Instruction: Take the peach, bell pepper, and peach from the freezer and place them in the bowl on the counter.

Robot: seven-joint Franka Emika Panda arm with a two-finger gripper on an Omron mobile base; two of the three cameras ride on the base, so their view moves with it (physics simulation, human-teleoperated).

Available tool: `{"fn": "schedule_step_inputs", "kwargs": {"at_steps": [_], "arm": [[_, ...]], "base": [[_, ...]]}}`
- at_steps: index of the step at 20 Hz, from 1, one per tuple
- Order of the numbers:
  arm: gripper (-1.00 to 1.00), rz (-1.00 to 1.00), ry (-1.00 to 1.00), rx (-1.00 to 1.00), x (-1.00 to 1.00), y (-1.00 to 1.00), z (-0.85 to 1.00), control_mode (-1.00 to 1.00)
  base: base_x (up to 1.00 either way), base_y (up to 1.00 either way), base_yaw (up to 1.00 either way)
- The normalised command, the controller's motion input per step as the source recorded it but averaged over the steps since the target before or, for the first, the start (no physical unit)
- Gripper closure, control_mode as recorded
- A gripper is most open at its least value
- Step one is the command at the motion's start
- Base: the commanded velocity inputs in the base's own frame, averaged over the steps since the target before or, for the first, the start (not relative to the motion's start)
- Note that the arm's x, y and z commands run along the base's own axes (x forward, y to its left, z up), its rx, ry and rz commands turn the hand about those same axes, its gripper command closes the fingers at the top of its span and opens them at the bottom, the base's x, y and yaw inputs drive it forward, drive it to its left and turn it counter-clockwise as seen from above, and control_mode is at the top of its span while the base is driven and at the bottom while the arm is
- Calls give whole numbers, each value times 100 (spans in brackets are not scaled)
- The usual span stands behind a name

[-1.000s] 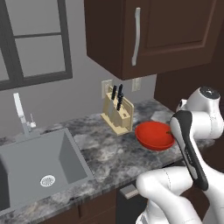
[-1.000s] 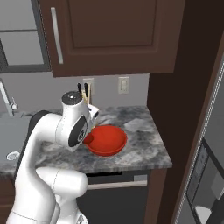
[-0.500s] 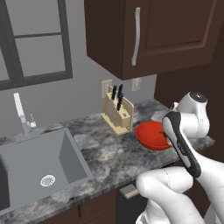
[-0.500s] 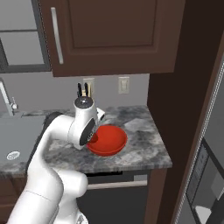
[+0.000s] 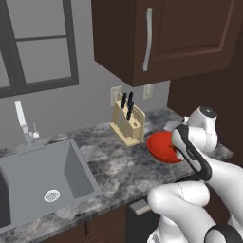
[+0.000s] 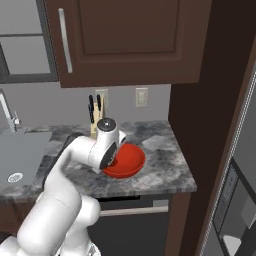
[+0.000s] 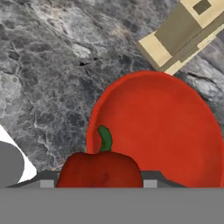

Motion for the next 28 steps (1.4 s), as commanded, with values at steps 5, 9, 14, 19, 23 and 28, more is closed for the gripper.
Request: {"fn": "schedule_step_inputs", "kwargs": {"at_steps": [5, 9, 14, 19, 23, 28], "arm": [[100, 0, 8, 1, 39, -1, -37, -100], [100, 0, 1, 0, 26, 0, -19, -100], [100, 0, 0, 1, 36, 0, -17, -100], [100, 0, 0, 4, 38, -14, -26, -100], [100, 0, 0, 4, 40, -17, -33, -100], [100, 0, 0, 1, 40, -5, -31, -100]], "base": [[0, 0, 0], [0, 0, 0], [0, 0, 0], [0, 0, 0], [0, 0, 0], [0, 0, 0]]}}
